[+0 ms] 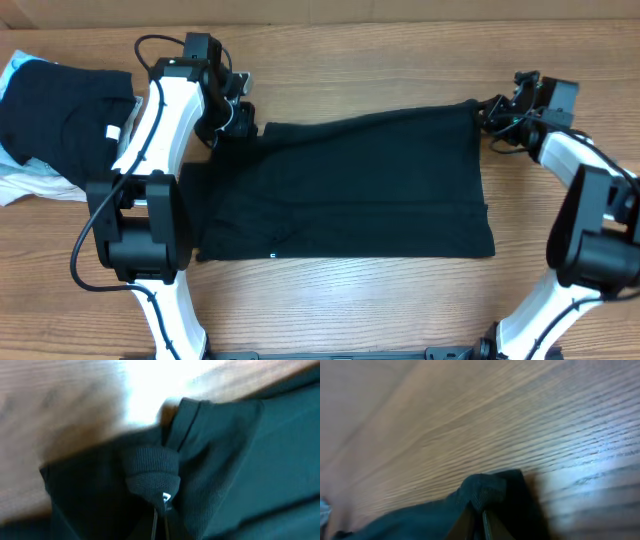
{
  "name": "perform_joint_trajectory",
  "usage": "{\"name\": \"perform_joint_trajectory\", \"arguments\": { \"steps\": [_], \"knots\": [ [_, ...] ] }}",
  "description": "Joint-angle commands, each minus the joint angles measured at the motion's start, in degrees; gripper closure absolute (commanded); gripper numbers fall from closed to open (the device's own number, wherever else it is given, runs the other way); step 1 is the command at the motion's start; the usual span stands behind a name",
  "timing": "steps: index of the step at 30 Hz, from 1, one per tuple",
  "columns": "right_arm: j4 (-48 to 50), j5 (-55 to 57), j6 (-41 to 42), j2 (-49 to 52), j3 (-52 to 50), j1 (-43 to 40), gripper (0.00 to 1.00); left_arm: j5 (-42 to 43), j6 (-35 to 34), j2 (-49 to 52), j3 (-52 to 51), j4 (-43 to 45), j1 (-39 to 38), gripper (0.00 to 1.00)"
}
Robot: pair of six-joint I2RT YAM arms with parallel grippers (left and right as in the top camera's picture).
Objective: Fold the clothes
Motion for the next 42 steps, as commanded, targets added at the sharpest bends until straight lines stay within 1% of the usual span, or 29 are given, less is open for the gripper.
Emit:
{"name": "perform_joint_trajectory", "arguments": {
  "steps": [1,5,10,11,12,13,16,17,20,26,29,32,35,38,42],
  "knots": [
    [-4.0,-3.2,-0.3,-6.1,1.8,-1.3,0.94,-0.7,-0.8,-2.2,4.8,-4.8,-0.4,0.96],
    [-11.6,-3.2,-0.3,-10.0,1.8,-2.4,0.93,-1.0,-1.7,-2.2,7.8,-11.0,-0.4,0.96],
    [-21.0,-2.7,-0.4,-12.0,1.8,-3.8,0.92,-1.9,-1.8,-2.2,8.1,-15.5,-0.4,0.96],
    [-22.3,-1.9,-0.4,-12.0,1.8,-3.7,0.87,-2.1,-1.6,-2.2,8.1,-15.5,-0.4,0.96],
    [-23.2,-0.2,-0.4,-11.9,1.8,-3.7,0.71,-2.4,-1.6,-2.2,8.1,-15.4,-0.4,0.96],
    [-23.9,2.1,-0.6,-11.9,1.7,-3.7,0.50,-2.5,-1.6,-2.2,8.1,-15.1,-0.4,0.96],
    [-24.5,5.6,-2.4,-11.9,1.7,-3.5,0.34,-2.5,-1.7,-2.2,8.1,-13.7,-0.4,0.96],
    [-24.5,6.1,-3.0,-11.9,1.7,-3.5,0.32,-2.5,-1.7,-2.2,8.1,-13.4,-0.4,0.96],
    [-24.1,7.9,-3.0,-11.6,1.7,-3.5,0.31,-2.4,-1.7,-2.2,8.1,-13.2,-0.4,0.96],
    [-18.0,8.2,-3.0,-7.6,1.7,-2.5,0.48,-2.4,-1.7,-2.2,8.1,-13.1,-0.4,0.96],
    [-13.5,8.3,-3.0,-3.7,1.7,-1.0,0.50,-2.4,-1.7,-2.2,8.1,-13.1,-0.4,0.96],
    [-11.3,8.3,-3.0,0.3,1.7,0.7,0.52,-2.1,-1.7,-2.2,8.1,-13.1,-0.4,0.96],
    [-10.8,8.3,-3.0,3.0,1.7,1.9,0.60,-1.6,-1.7,-2.2,8.1,-13.1,-0.4,0.96],
    [-11.3,9.3,-3.0,3.6,1.7,2.4,0.66,-1.4,-1.7,-2.2,8.1,-13.1,-0.4,0.96],
    [-14.4,10.6,-3.4,3.6,1.7,2.3,0.67,-1.4,-1.7,-2.2,8.1,-13.1,-0.4,0.96]
  ]
}}
